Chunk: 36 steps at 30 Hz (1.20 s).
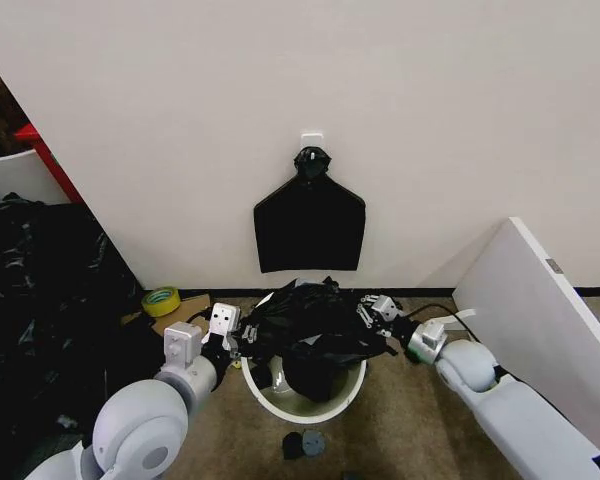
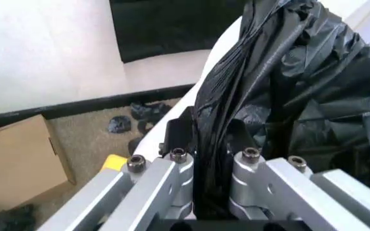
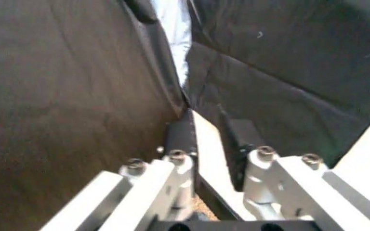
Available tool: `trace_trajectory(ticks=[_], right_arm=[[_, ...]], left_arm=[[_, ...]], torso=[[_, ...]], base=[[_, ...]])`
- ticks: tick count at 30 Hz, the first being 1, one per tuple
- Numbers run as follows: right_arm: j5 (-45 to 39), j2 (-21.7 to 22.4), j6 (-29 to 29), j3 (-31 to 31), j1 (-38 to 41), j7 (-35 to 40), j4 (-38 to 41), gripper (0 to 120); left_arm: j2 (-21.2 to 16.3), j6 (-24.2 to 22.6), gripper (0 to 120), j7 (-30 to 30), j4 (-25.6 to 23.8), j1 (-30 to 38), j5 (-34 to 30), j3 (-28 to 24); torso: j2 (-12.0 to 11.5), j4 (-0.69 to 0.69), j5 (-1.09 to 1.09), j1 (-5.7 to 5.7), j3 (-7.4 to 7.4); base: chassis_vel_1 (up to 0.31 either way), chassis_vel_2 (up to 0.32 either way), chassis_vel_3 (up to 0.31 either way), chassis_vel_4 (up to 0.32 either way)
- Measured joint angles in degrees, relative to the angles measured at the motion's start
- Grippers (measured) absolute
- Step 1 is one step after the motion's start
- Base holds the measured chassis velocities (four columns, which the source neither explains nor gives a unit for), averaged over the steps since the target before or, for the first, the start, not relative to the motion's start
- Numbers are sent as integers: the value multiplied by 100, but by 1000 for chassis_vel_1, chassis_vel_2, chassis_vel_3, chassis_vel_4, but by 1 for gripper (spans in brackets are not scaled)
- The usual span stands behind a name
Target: Place the garbage bag over the trash bin.
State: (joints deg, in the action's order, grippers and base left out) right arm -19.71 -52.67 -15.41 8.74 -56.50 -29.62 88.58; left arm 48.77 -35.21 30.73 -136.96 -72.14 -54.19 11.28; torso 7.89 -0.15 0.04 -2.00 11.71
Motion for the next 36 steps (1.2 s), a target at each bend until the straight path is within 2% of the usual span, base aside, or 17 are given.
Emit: trace_trajectory(ticks=[1, 5, 7, 8, 10, 11, 14, 19, 23, 25, 29, 31, 33, 36], right_arm=[[0, 0, 0, 0, 0, 0, 0, 16], [-536, 120, -2, 201, -83, -302, 30, 33], [-802, 186, 420, 237, -287, 546, 495, 41], [-802, 186, 420, 237, -287, 546, 495, 41], [-1162, 235, 982, 177, -490, 1766, 1109, 49], [-1519, 252, 1468, 131, -622, 2603, 1652, 54], [-2440, 326, 2292, 82, -851, 3574, 2622, 67], [-3278, 518, 3212, -11, -977, 4016, 3666, 83], [-3242, 689, 3954, -167, -922, 4027, 4145, 98], [-3050, 720, 4067, -204, -910, 3931, 4155, 98], [-2574, 746, 4338, -266, -902, 3764, 4163, 86], [-2485, 756, 4488, -268, -916, 3749, 4214, 75], [-2474, 760, 4523, -268, -921, 3749, 4227, 74], [-2404, 829, 4808, -259, -962, 3753, 4342, 58]], left_arm=[[0, 0, 5, 0, 0, 0, 0, 0], [38, 70, 5, 2, 75, 55, -3, 9], [67, 114, 5, 3, 128, 83, -3, 23], [67, 114, 5, 3, 128, 83, -3, 23], [100, 160, 5, 2, 184, 106, -3, 41], [124, 193, 5, -2, 221, 124, -3, 52], [157, 257, 5, -13, 268, 150, 4, 70], [159, 288, 5, -24, 253, 121, 65, 73], [180, 293, 5, -26, 173, 73, 85, 74], [186, 294, 5, -26, 152, 59, 88, 75], [187, 295, 5, -19, 87, 16, 94, 81], [182, 299, 5, -10, 80, 9, 94, 85], [180, 301, 5, -7, 80, 9, 94, 86], [176, 314, 5, 8, 113, 26, 96, 90]], torso=[[0, 0, 0, 0, 0], [0, 0, -1, 0, 0], [0, 0, 0, 0, 0], [0, 0, 0, 0, 0], [0, -1, -1, 0, 0], [0, 0, 0, 0, 0], [0, 0, -3, 0, 0], [0, 0, -2, 1, 0], [0, 0, -2, 1, -1], [0, 1, -2, 1, 0], [0, 0, 0, 1, 0], [0, 0, -1, 1, 0], [0, 0, -1, 1, 0], [0, 0, -1, 1, 0]], base=[[0, 0, 0, 0], [0, 0, 0, 0], [0, 0, 0, 0], [0, 0, 0, 0], [0, 0, 0, 0], [0, 0, 0, 0], [0, 0, 0, 0], [0, 0, 0, 0], [0, 0, 0, 0], [0, 0, 0, 0], [0, 0, 0, 0], [0, 0, 0, 0], [0, 0, 0, 0], [0, 0, 0, 0]])
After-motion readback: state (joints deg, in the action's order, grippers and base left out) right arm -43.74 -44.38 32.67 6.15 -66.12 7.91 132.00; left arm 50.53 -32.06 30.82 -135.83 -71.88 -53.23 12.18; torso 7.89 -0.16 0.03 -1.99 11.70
